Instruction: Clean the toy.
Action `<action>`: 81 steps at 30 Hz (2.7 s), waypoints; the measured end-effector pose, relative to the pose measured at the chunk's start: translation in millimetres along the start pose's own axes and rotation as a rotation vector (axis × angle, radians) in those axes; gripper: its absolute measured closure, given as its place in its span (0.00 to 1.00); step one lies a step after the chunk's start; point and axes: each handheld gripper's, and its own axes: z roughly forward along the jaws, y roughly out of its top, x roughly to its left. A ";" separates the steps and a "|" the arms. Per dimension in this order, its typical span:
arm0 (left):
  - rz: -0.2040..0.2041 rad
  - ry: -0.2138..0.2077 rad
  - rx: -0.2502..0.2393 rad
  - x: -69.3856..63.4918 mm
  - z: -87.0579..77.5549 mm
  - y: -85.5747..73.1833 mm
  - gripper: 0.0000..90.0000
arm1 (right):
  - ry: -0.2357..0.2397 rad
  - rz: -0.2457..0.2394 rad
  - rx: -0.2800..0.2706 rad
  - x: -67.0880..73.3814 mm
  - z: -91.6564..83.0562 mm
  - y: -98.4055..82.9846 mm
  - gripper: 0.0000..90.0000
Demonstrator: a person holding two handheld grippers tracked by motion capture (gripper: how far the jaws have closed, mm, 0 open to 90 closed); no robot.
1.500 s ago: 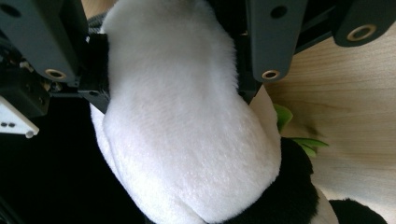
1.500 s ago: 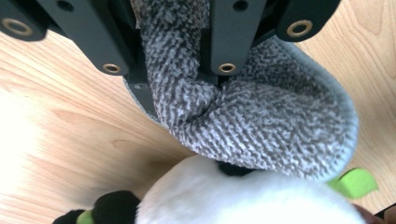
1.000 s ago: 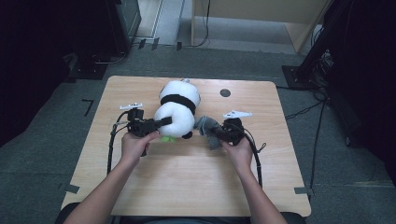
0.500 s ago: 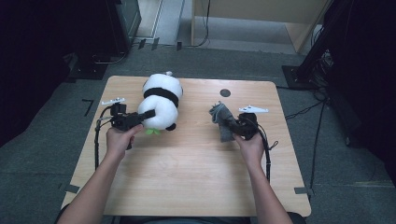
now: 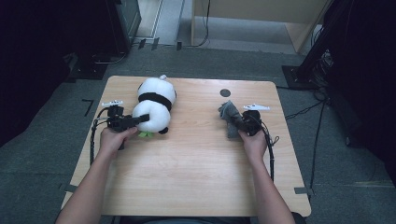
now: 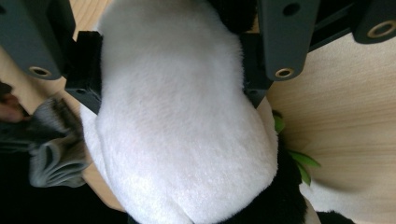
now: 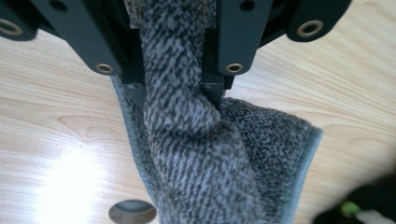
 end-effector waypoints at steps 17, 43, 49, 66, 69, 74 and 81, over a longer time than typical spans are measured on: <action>0.064 0.035 -0.011 -2.1 0.0 -0.1 0.20 | 0.015 0.063 0.016 -10.6 15.8 -3.4 0.45; 0.179 0.154 0.006 -7.7 -13.9 8.2 0.07 | 0.028 0.033 0.023 -1.7 7.1 2.0 0.39; 0.211 0.175 -0.001 -8.3 -26.5 11.2 0.07 | 0.023 0.034 0.015 -3.8 4.3 3.0 0.39; 0.291 0.268 0.044 -18.4 -52.3 -2.9 0.08 | 0.063 0.042 -0.037 -4.8 -22.6 6.9 0.35; 0.287 0.255 0.031 -20.1 -61.1 -8.7 0.08 | 0.071 0.027 -0.044 -4.5 -29.0 5.5 0.36; 0.306 0.267 0.037 -21.4 -73.3 -19.9 0.15 | 0.094 0.018 -0.070 -9.2 -42.9 -0.1 0.38; 0.299 0.303 0.075 -8.8 -78.7 -39.2 0.15 | 0.042 -0.008 -0.061 -23.3 -62.7 -19.4 0.38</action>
